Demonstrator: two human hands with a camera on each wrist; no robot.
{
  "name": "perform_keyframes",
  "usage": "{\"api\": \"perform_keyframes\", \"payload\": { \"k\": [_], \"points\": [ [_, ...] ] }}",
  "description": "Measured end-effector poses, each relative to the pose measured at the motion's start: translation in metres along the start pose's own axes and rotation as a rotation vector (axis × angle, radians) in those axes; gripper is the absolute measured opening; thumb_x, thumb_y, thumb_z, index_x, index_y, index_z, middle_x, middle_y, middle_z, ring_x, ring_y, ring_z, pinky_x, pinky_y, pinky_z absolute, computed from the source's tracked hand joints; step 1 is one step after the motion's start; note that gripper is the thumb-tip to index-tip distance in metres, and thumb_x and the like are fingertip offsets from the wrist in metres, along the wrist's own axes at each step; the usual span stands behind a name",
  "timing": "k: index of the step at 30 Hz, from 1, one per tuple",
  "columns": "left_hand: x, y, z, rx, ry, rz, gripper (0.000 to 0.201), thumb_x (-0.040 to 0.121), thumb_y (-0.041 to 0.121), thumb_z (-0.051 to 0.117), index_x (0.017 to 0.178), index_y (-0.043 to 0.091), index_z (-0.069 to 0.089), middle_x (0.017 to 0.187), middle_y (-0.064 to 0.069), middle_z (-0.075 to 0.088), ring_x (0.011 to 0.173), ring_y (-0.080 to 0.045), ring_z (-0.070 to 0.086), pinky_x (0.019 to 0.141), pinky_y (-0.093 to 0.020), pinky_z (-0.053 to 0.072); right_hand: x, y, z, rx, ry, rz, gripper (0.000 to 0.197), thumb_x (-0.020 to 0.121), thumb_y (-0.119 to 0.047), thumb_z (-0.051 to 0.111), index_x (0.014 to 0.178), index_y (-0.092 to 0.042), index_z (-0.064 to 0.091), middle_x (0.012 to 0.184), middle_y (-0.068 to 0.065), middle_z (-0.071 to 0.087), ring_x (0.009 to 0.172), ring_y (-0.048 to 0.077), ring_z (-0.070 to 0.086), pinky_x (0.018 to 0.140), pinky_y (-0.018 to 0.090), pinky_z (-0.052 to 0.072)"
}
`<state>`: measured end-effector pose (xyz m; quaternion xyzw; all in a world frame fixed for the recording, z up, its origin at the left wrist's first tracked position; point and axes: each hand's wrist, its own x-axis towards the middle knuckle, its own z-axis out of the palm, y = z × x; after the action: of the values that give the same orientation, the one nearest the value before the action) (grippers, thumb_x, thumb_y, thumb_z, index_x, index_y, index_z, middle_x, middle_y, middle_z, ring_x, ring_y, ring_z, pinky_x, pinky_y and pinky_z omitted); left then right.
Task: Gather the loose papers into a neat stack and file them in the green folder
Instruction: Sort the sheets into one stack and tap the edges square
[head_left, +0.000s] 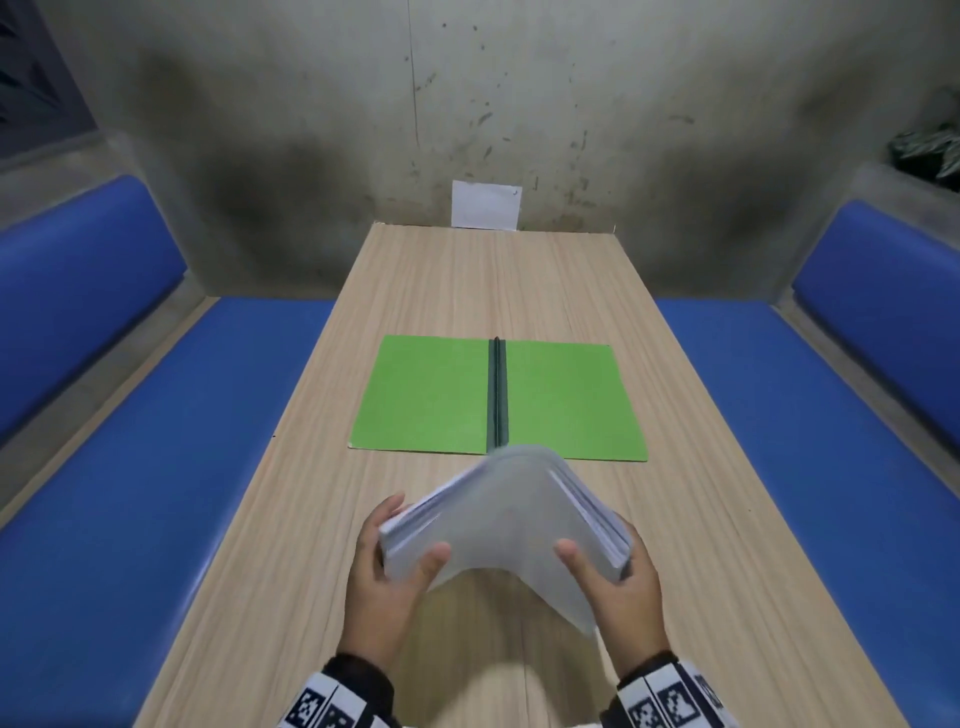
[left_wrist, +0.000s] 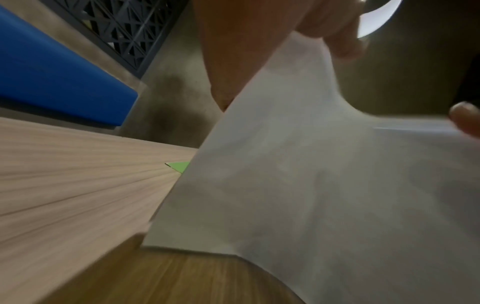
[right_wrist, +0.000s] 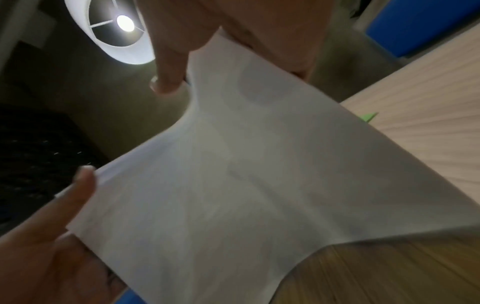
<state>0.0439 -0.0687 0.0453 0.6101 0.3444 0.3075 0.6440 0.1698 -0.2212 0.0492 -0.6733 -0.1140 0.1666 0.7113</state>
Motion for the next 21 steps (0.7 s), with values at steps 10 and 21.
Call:
{"api": "perform_keyframes", "payload": {
  "k": [10,21],
  "points": [
    [0.018,0.012,0.008,-0.021,0.227,0.068,0.021,0.077,0.042,0.066,0.094,0.037,0.057,0.098,0.019,0.056,0.094,-0.016,0.054,0.087,-0.041,0.046,0.018,-0.005,-0.004,0.057,0.167,0.043,0.058,0.050,-0.077,0.061,0.075,-0.025,0.064,0.081,0.004,0.066,0.075,0.019,0.059,0.070,0.033,0.047],
    [0.037,0.009,0.007,-0.065,0.312,0.025,0.025,0.078,0.040,0.067,0.071,0.018,0.056,0.079,-0.006,0.060,0.075,-0.025,0.055,0.068,-0.039,0.044,0.034,-0.003,-0.012,0.034,0.226,0.060,0.021,0.084,-0.011,0.059,0.064,-0.016,0.055,0.071,0.003,0.053,0.065,0.022,0.046,0.057,0.027,0.037]
  ]
}}
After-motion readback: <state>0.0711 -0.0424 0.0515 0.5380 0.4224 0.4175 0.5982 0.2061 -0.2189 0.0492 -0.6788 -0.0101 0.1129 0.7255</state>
